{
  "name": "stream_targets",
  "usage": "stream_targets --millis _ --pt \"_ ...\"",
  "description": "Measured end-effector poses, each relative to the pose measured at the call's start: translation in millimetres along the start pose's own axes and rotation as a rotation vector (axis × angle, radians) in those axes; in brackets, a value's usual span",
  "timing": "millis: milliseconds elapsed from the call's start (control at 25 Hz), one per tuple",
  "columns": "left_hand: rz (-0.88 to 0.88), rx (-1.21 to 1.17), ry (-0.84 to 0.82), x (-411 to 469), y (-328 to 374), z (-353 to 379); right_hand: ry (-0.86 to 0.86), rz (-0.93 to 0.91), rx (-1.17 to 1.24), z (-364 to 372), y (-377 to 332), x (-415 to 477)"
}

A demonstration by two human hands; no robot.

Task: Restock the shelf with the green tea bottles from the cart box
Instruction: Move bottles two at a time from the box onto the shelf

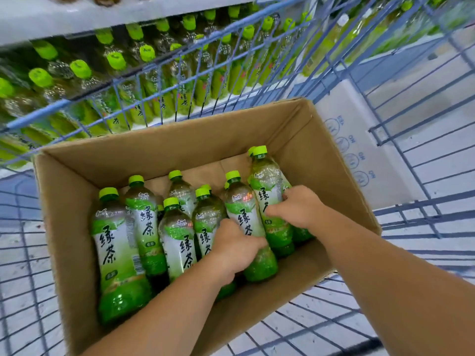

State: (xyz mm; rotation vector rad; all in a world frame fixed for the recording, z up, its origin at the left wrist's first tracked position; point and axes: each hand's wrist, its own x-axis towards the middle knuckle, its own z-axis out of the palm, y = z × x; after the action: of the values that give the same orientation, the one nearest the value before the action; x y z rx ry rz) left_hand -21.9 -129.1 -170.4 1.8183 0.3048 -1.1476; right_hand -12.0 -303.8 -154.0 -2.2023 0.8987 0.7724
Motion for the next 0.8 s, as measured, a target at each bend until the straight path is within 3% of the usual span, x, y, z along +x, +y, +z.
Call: stream_targets --millis 200,400,560,800 --pt "0.1 0.087 0.063 -35 7 -41 -0.031 0.007 0.2 -3 -9 -31" --pt "0.183 0.03 0.113 -69 15 -109 -0.071 -0.048 0.404 8 -38 -71" --pt "0.301 -0.038 0.143 -99 17 -174 -0.154 -0.183 0.578 15 -87 -112" --pt "0.461 -0.177 0.163 -144 14 -282 -0.052 -0.365 0.724 47 -195 -161"
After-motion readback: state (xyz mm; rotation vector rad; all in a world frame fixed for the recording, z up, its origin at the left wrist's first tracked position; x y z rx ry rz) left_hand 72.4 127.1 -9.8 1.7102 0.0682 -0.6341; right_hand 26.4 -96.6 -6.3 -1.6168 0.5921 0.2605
